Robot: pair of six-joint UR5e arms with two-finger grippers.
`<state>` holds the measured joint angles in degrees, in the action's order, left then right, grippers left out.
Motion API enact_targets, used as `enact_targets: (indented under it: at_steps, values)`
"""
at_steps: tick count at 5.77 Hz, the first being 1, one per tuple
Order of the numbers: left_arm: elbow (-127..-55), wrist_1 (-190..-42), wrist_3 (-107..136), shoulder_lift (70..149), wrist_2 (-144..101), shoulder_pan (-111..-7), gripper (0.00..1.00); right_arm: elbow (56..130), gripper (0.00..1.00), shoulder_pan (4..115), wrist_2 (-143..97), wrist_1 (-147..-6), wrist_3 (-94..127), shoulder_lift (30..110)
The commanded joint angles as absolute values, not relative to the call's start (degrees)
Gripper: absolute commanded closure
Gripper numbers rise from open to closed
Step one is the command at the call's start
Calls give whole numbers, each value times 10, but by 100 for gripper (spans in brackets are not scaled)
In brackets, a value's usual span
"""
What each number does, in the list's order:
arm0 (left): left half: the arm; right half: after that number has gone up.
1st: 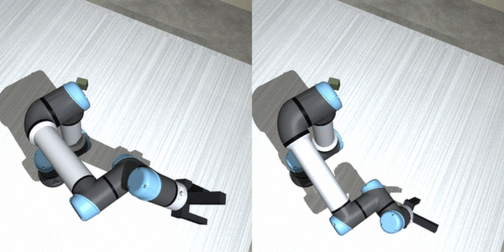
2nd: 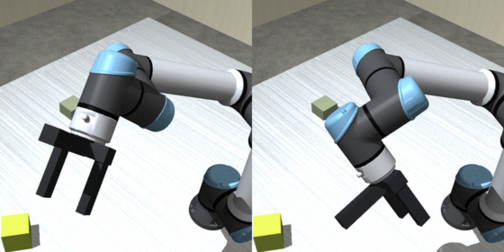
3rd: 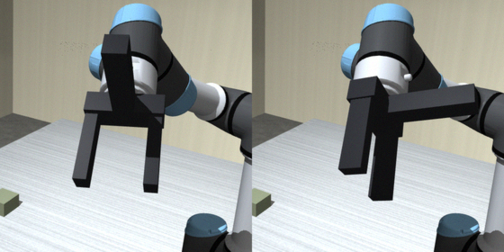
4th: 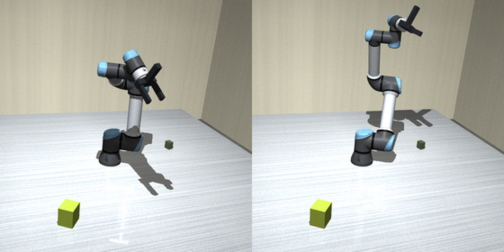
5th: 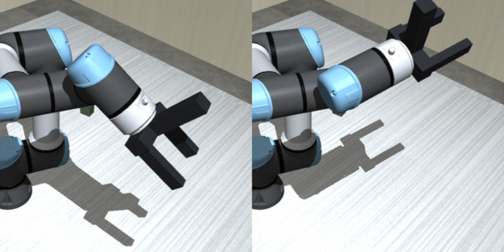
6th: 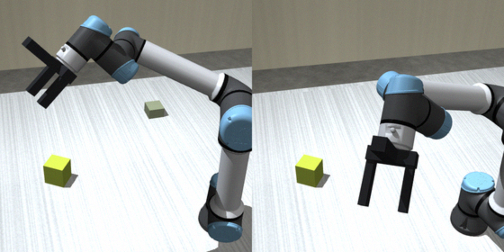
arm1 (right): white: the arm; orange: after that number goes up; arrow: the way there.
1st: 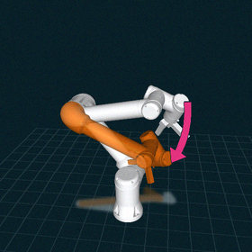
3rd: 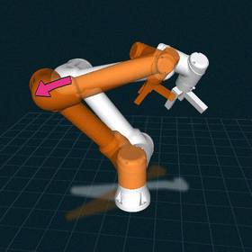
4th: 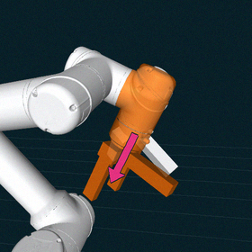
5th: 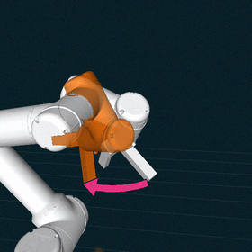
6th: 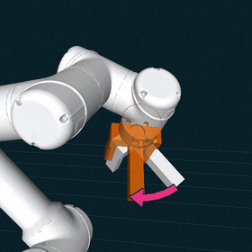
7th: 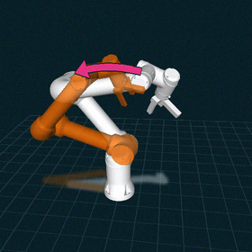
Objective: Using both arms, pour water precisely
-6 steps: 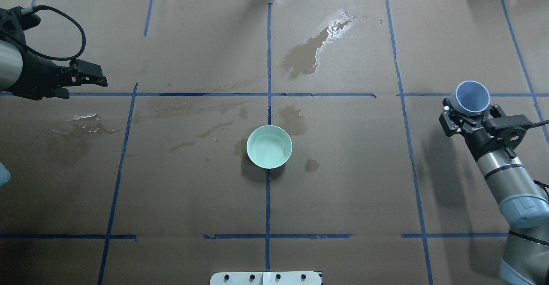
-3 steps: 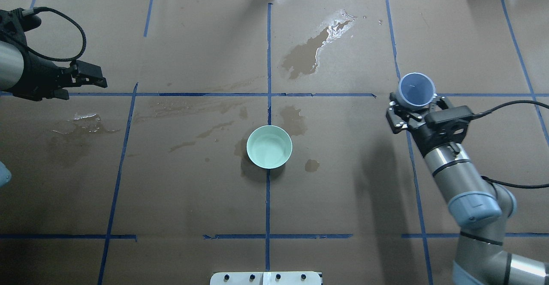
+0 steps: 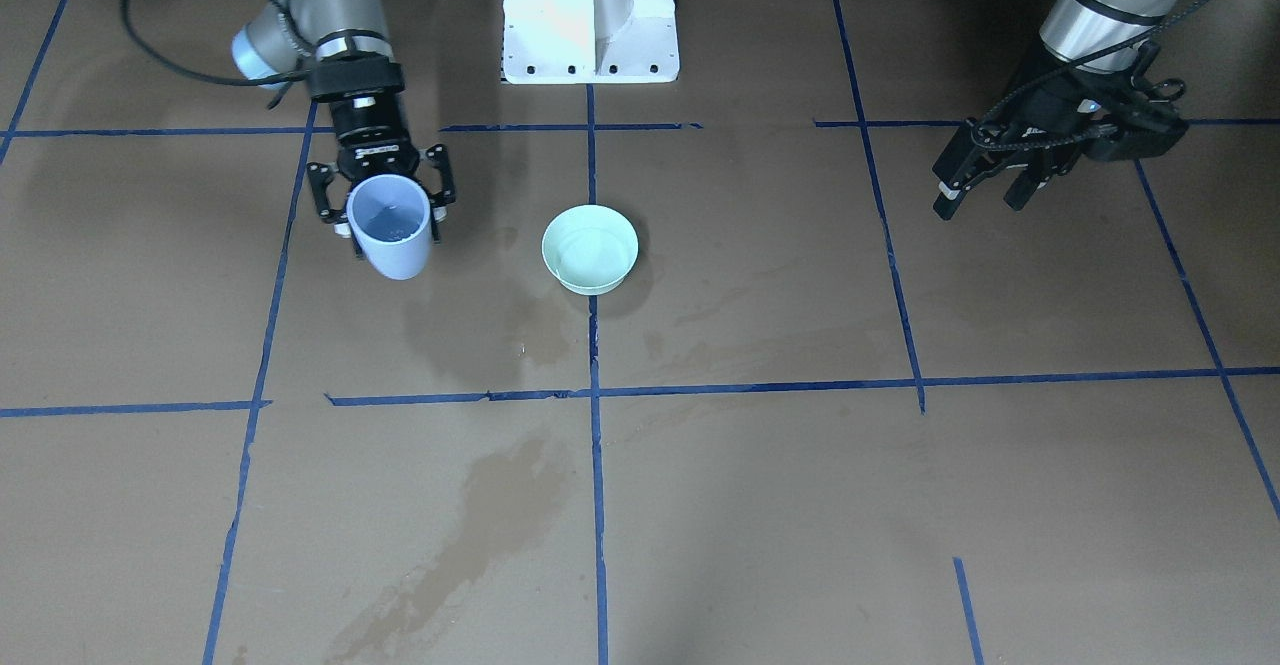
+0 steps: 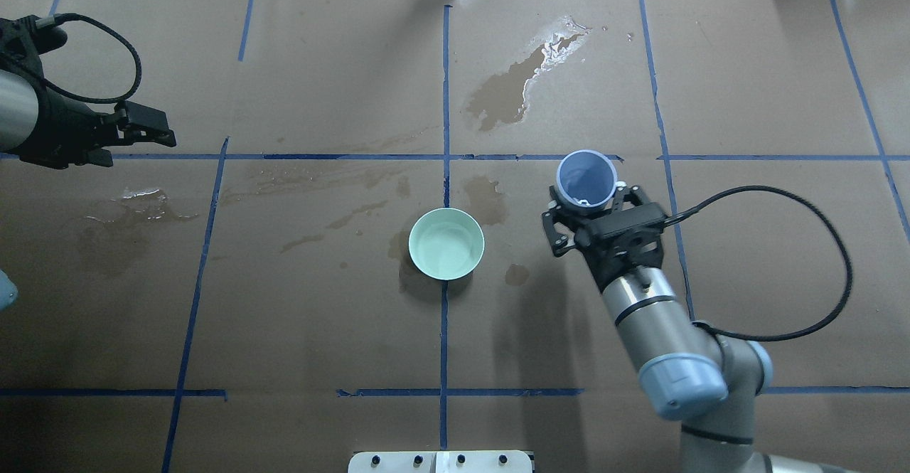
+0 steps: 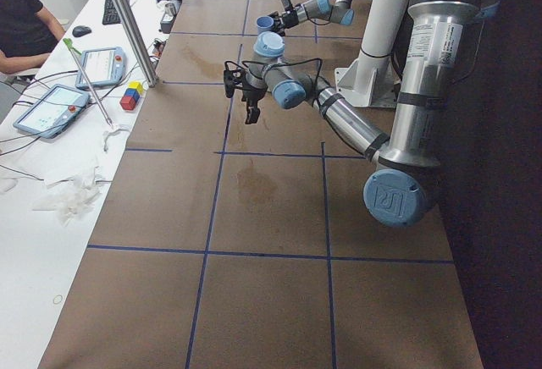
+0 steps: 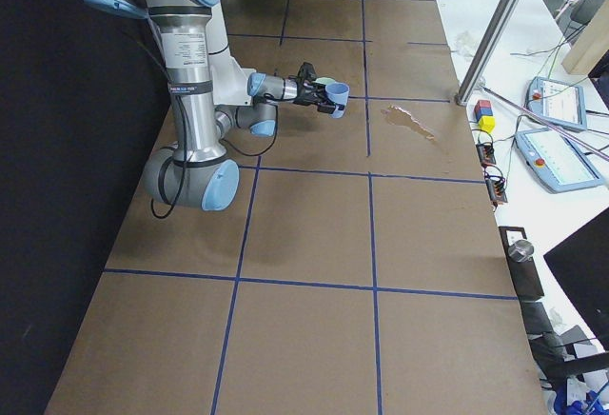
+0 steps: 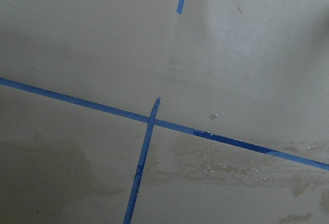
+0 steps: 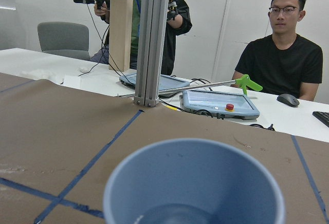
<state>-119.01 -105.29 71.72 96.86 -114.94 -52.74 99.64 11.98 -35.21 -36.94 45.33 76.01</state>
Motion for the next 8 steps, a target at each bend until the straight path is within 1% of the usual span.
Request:
enact_targets:
  at_steps: [1,2,3,4,6,7,8]
  values:
    - [-1191,-1054,717,969,-1149,-528,0,994,87,93,-345,-471,434,722]
    - [-1191,-1053,717,969,-1149,-527,0,986,87,88,-344,-495,381,695]
    - [-1192,-1053,717,969,-1149,-528,0,984,87,78,-329,-499,342,687]
    - [-1193,-1053,717,968,-1149,-528,0,964,87,70,-310,-499,339,679]
    - [-1197,-1053,717,962,-1149,-527,0,958,89,70,-310,-515,268,662]
    - [-1196,-1054,717,962,-1149,-527,0,955,89,69,-308,-583,254,651]
    - [-1197,-1054,717,962,-1149,-527,0,957,89,69,-299,-620,239,638]
